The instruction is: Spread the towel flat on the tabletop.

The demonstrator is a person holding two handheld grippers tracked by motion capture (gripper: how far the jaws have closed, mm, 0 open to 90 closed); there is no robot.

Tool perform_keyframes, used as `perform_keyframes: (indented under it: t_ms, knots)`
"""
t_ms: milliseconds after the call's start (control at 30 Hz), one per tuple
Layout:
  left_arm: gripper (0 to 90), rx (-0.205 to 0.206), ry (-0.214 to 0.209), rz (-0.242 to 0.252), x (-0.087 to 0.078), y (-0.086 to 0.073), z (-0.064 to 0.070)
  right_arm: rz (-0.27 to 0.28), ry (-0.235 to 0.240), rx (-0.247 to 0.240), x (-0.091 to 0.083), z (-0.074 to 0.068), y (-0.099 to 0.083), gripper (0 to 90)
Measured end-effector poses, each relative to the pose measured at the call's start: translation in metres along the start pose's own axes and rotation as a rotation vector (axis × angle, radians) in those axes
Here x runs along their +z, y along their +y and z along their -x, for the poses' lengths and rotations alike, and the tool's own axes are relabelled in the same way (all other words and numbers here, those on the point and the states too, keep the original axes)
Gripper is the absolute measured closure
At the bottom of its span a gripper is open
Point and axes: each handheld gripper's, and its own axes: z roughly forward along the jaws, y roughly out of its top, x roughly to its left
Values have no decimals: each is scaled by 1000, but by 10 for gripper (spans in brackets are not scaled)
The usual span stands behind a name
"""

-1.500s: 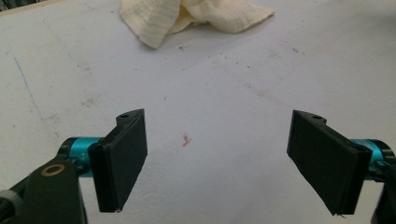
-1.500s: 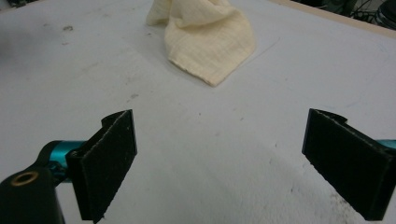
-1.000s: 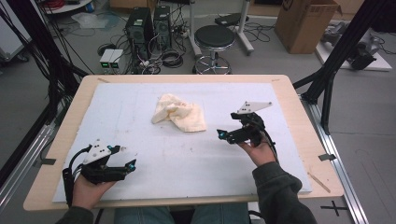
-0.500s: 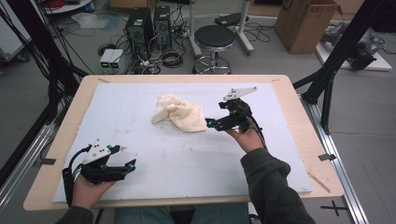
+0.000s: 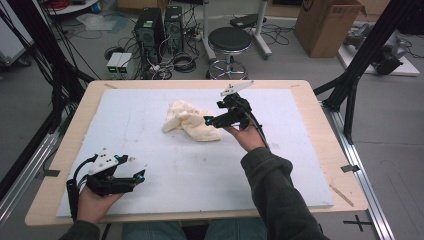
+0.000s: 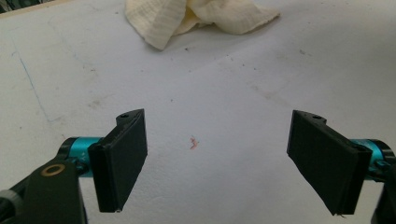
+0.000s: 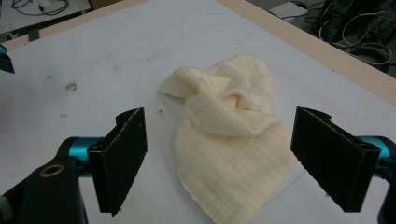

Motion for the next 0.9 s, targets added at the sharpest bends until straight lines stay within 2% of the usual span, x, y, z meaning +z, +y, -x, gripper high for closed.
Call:
perform_keyframes:
  t_ms: [200,267,367,600,900]
  knots:
    - [206,-10,-2,7,0,0,0,-18,9,-8,26,-4,8,255]
    - [206,-4,-1,4,0,0,-1,-24,10,-12,29,-5,9,261]
    - [206,-10,-1,6,-1,0,-1,-40,10,-10,44,-6,9,275]
    - [206,-13,-8,4,0,-1,-3,-80,7,-3,76,-8,6,379]
    - [206,-13,-9,6,0,-1,-4,-108,-4,-8,98,-8,1,504]
